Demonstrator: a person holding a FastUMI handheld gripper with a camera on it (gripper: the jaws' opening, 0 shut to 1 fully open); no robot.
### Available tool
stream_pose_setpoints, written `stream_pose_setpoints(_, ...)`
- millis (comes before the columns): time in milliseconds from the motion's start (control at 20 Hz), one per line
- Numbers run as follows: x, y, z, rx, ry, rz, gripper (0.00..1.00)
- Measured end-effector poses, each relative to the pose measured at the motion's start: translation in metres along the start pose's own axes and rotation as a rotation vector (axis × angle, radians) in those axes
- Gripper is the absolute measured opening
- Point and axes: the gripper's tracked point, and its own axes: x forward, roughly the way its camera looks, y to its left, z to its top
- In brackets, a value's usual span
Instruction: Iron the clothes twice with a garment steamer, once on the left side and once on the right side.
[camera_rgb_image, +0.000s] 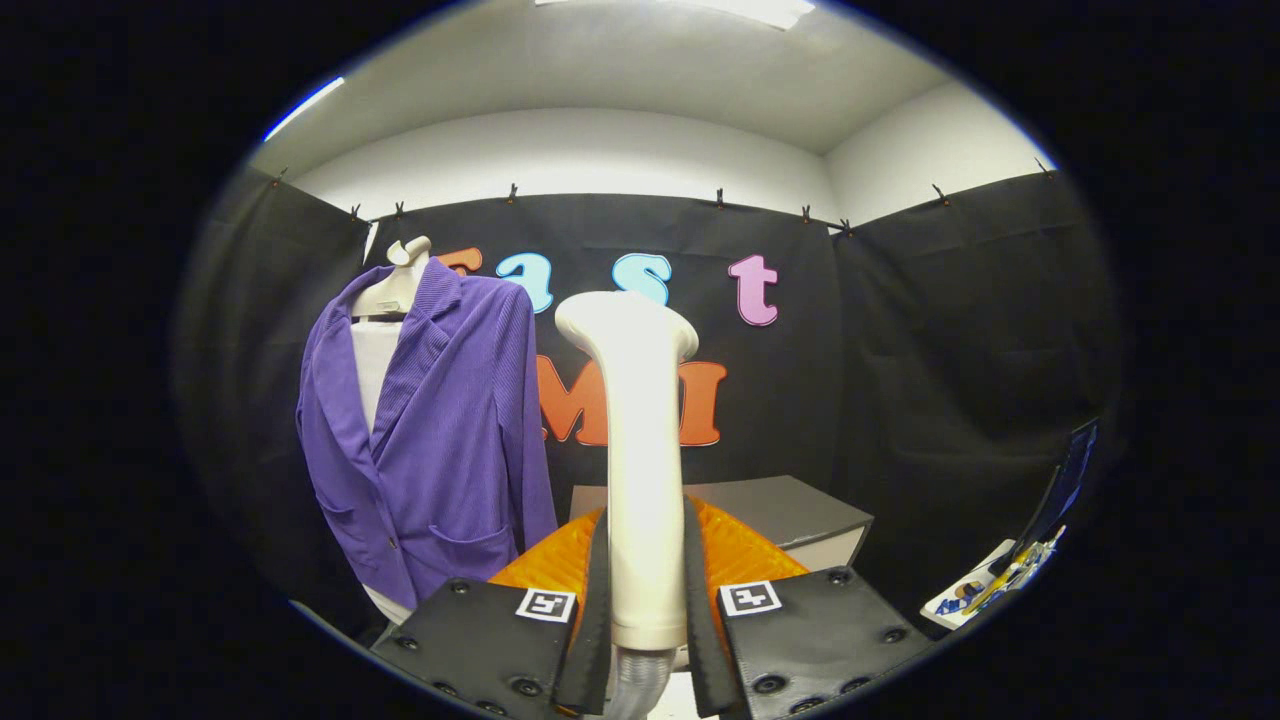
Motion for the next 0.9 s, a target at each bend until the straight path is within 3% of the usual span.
stream_pose_setpoints(250, 0.002, 0.001, 0.010, 0.048, 0.000, 0.006, 0.39)
stream_pose_setpoints(350, -0.002, 0.015, 0.036, 0.266, -0.005, 0.087, 0.39)
stream_pose_setpoints(400, 0.001, 0.009, 0.049, 0.275, -0.030, 0.071, 0.39)
stream_pose_setpoints(500, 0.002, -0.029, 0.068, 0.163, -0.088, -0.036, 0.39)
stream_pose_setpoints(650, -0.006, -0.031, 0.098, 0.187, -0.115, -0.029, 0.39)
stream_pose_setpoints(900, -0.001, -0.032, 0.111, 0.153, -0.117, -0.043, 0.39)
